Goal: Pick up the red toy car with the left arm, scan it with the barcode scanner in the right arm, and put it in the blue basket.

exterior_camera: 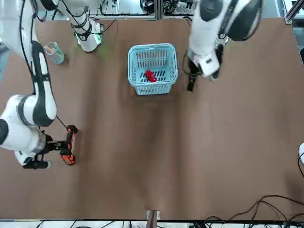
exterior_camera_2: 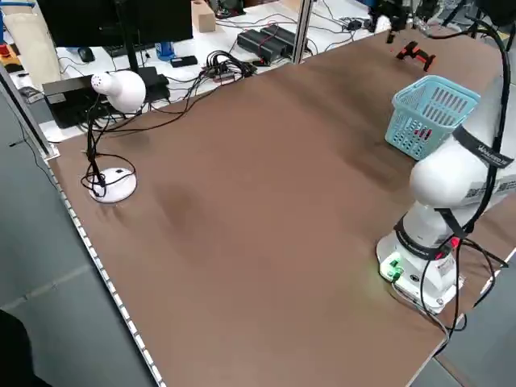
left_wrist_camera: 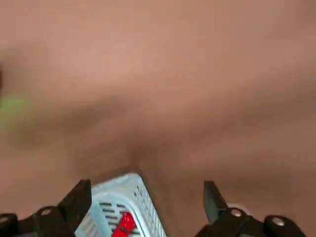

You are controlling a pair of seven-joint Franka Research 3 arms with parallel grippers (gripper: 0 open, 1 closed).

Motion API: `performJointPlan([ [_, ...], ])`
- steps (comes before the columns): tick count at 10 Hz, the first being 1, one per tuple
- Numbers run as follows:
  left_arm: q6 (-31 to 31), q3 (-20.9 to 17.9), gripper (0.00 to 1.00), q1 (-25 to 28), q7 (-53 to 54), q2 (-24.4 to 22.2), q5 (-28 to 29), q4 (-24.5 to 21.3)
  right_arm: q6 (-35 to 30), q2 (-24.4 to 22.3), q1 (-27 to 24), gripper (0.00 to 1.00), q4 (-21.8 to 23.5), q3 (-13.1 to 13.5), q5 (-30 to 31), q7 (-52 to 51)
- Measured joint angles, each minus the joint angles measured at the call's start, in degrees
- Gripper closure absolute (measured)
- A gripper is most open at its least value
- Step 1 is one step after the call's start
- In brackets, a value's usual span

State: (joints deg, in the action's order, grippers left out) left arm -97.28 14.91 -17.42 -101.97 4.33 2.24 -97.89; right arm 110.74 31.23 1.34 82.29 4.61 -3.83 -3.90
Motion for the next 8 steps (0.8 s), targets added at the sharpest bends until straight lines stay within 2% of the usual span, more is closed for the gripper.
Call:
performJointPlan([
  [3,0.7,0.0,0.00,8.2,16.2,-1.4,-0.1,1.2,-14.5,-7.1,-1.4,0.00,-5.9,0.3,1.1,0.0],
  [5,1.6,-0.1,0.00,11.3,25.8,-1.9,-0.1,4.6,-20.6,-10.7,-1.6,0.00,-7.6,0.6,3.0,0.0],
  [8,3.1,-3.6,0.00,10.2,37.2,-2.0,-0.1,8.4,-25.4,-18.2,-1.6,0.00,-8.2,0.6,4.4,0.0],
])
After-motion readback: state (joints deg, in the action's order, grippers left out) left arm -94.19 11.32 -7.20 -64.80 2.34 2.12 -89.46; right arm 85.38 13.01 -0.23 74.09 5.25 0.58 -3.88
